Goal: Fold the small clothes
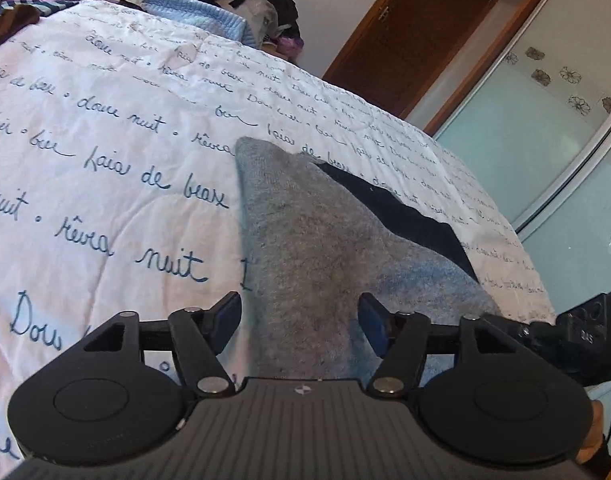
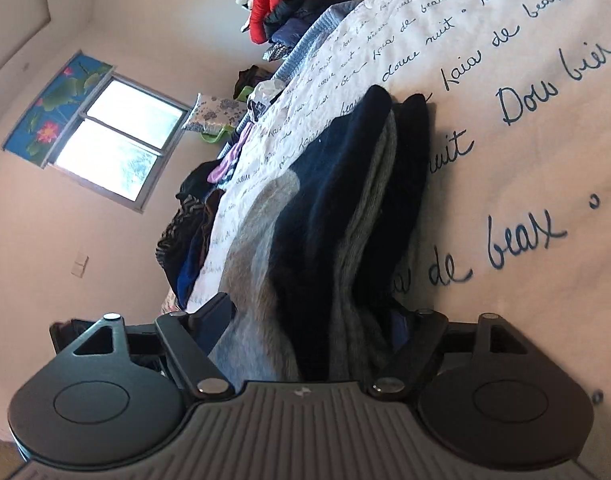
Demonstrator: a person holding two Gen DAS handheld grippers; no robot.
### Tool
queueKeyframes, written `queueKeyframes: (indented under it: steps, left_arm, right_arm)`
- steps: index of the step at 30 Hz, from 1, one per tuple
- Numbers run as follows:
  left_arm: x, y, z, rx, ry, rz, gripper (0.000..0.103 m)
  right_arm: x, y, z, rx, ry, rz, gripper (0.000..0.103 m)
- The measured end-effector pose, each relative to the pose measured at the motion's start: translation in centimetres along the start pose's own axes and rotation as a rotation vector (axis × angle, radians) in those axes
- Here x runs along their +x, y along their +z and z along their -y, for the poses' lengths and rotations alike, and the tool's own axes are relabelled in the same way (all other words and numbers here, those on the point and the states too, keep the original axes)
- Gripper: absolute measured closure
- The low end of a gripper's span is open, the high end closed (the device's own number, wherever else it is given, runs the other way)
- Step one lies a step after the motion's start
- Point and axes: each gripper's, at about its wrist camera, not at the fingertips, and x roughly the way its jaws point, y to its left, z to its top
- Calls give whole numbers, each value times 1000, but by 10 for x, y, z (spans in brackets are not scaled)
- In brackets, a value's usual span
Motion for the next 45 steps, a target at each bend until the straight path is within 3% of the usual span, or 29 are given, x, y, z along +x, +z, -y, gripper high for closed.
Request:
queueKeyframes:
  steps: [3,5,6,7,9,11,14,18,20,22,23,25,28,31,33,35,36,37,40,45]
  left_arm:
    - [-13,-14,5,26,22,-3,45]
    - [-19,-25,6,41,6,-14,65]
    - [-19,-30,8,53,11,-27,74]
    - [-18,-32,10,65,27,-28,81]
    - [-22,-32,14,57,45,-29,89]
    - [-32,-28,15,17,24,-29,92]
    - [-43,-25,14,3,14,-40,92]
    - [-41,-33,9,-3,84,-62,90]
    - [-52,-37,14,20,111,-24,80]
    - [-66,-42,24,62,157,25,61]
    - [-70,-45,29,83,167,44,57]
    - [-75,-52,40,129,176,62,45]
    - [-62,-64,52,214,220,35,44]
    - [-58,-74,59,258,327,49,47]
    - [-70,-77,61,268,326,81,44]
    - [-79,-77,64,255,324,95,40]
    - [-82,-76,67,246,332,103,37]
    - [-85,-77,69,235,341,111,32]
    - [-92,-81,75,200,346,119,28]
    - [-99,-95,83,187,395,122,27]
  right_arm:
    - [-13,-24,-4,-53,-7,-34,25]
    - [-19,-37,-4,-69,3,-43,25]
    - [-21,-42,-4,-76,-10,-37,33]
    - [-21,-44,-4,-78,-29,-38,51]
    - [-20,-41,2,-42,-56,-33,76]
    - [-29,-44,10,22,-38,-8,83]
    - [-42,-51,5,40,3,30,84]
    - [-43,-60,14,62,-113,28,83]
    - [-54,-66,-1,4,-175,76,80]
    - [-67,-75,-30,-147,-310,162,78]
    - [-71,-81,-45,-221,-359,204,77]
    - [-72,-91,-66,-320,-360,248,77]
    - [-51,-99,-74,-361,-305,166,75]
    - [-31,-102,-64,-337,-416,113,75]
    - [-40,-109,-69,-314,-395,134,74]
    - [-48,-116,-81,-341,-388,147,56]
    - [-51,-120,-88,-363,-397,157,33]
    - [-53,-125,-95,-391,-411,172,20]
    - [-54,-134,-107,-442,-425,177,20]
    - [-57,-145,-109,-405,-435,179,20]
